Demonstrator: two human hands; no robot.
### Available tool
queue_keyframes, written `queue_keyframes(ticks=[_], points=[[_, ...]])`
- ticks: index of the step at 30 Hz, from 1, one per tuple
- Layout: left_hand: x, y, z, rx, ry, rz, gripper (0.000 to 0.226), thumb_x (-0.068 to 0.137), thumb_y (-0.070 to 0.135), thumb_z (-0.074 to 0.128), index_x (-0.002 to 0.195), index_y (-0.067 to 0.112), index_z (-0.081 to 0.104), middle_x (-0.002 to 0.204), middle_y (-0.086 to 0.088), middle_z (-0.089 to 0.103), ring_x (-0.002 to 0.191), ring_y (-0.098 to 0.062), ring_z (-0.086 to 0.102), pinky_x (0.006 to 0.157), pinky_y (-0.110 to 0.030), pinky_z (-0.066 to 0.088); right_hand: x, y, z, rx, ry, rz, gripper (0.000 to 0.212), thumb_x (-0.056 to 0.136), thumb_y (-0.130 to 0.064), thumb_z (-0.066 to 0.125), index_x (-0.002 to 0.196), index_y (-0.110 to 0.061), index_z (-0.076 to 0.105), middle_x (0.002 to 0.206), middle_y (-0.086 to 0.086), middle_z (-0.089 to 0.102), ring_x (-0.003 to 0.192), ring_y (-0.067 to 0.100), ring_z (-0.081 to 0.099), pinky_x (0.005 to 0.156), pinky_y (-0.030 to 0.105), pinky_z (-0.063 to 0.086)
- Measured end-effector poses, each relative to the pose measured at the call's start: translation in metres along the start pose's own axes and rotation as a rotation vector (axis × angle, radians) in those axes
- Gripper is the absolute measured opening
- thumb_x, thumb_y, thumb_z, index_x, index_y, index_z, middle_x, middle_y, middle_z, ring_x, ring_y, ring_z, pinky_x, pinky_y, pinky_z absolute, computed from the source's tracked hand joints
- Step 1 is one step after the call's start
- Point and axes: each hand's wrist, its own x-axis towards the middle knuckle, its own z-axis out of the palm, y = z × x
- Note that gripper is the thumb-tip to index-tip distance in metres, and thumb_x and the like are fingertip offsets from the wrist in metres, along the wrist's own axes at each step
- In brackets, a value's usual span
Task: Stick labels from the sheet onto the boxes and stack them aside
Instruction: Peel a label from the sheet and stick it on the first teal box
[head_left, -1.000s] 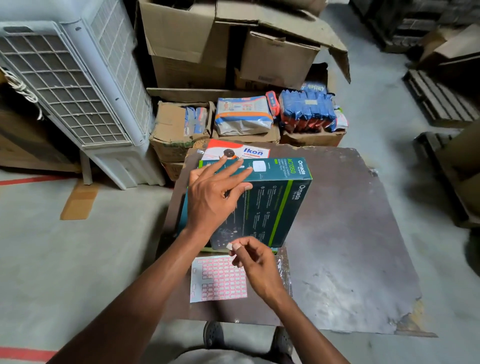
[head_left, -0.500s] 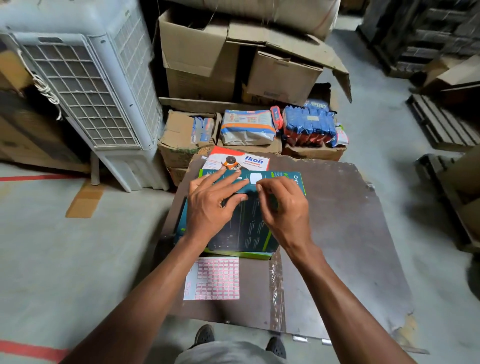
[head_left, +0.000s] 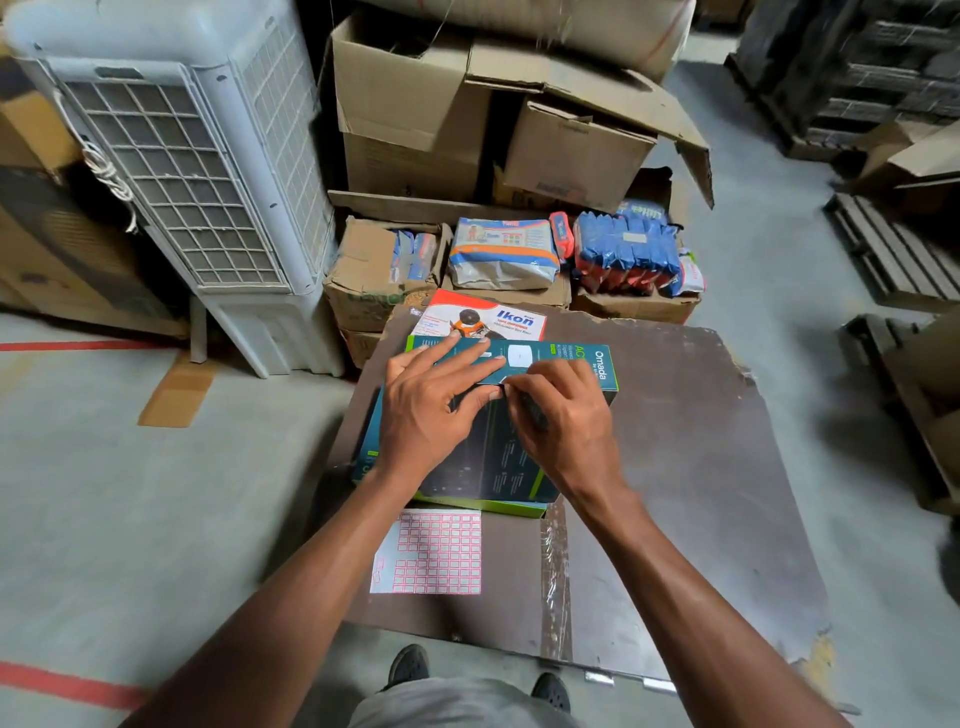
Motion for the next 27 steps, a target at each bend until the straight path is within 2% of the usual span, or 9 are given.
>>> queue_keyframes(ticks=[5, 9, 14, 18, 22, 27], points=[[0.0, 0.0, 0.0, 0.004, -0.009, 0.004, 0.036, 0.095, 0.045, 0.068, 0.13, 0.038, 0.067, 0.14, 0.014, 0.06, 0.141, -0.013, 0.048, 0.108, -0.035, 0.033, -0.007, 0.001, 0.004, -0.007, 0.033, -0.006, 0.017, 0.098, -0.021, 0.069, 0.105, -0.007, 0.075, 0.104, 0.009, 0.067, 0.092, 0.026, 0.056, 0.075, 0.037, 0.047], [0.002, -0.001, -0.001, 0.001, -0.016, 0.003, 0.036, 0.095, 0.047, 0.065, 0.131, 0.039, 0.067, 0.14, 0.015, 0.059, 0.141, -0.012, 0.047, 0.108, -0.034, 0.032, -0.01, 0.001, 0.005, -0.018, -0.046, 0.03, 0.027, 0.09, -0.02, 0.076, 0.115, -0.009, 0.072, 0.114, 0.009, 0.064, 0.101, 0.027, 0.057, 0.082, 0.04, 0.049], [0.006, 0.0, -0.002, -0.025, -0.023, -0.006, 0.035, 0.095, 0.046, 0.066, 0.129, 0.038, 0.068, 0.138, 0.014, 0.061, 0.14, -0.013, 0.049, 0.107, -0.036, 0.033, -0.003, -0.003, -0.009, 0.178, -0.076, 0.163, 0.032, 0.096, -0.029, 0.068, 0.125, -0.015, 0.064, 0.116, 0.002, 0.065, 0.107, 0.017, 0.056, 0.092, 0.032, 0.047], [0.005, -0.001, -0.002, -0.023, -0.029, -0.012, 0.035, 0.095, 0.044, 0.066, 0.13, 0.04, 0.067, 0.14, 0.015, 0.06, 0.141, -0.012, 0.047, 0.108, -0.037, 0.033, 0.008, 0.002, -0.005, 0.161, -0.03, 0.145, 0.015, 0.097, -0.025, 0.07, 0.107, -0.015, 0.072, 0.101, 0.002, 0.068, 0.094, 0.018, 0.058, 0.08, 0.038, 0.05], [0.004, 0.001, -0.004, -0.036, -0.048, -0.009, 0.037, 0.096, 0.042, 0.061, 0.133, 0.04, 0.065, 0.142, 0.015, 0.058, 0.143, -0.011, 0.044, 0.111, -0.035, 0.029, 0.008, 0.01, 0.004, 0.03, -0.028, 0.052, 0.015, 0.095, -0.023, 0.073, 0.108, -0.015, 0.074, 0.101, 0.005, 0.065, 0.089, 0.022, 0.054, 0.069, 0.037, 0.047], [0.005, 0.002, -0.006, -0.048, -0.048, -0.015, 0.035, 0.097, 0.04, 0.062, 0.132, 0.04, 0.065, 0.142, 0.017, 0.056, 0.142, -0.009, 0.045, 0.112, -0.032, 0.028, 0.003, 0.019, 0.006, -0.024, -0.047, -0.043, 0.018, 0.096, -0.023, 0.071, 0.113, -0.016, 0.073, 0.107, 0.005, 0.066, 0.092, 0.022, 0.053, 0.07, 0.039, 0.046]])
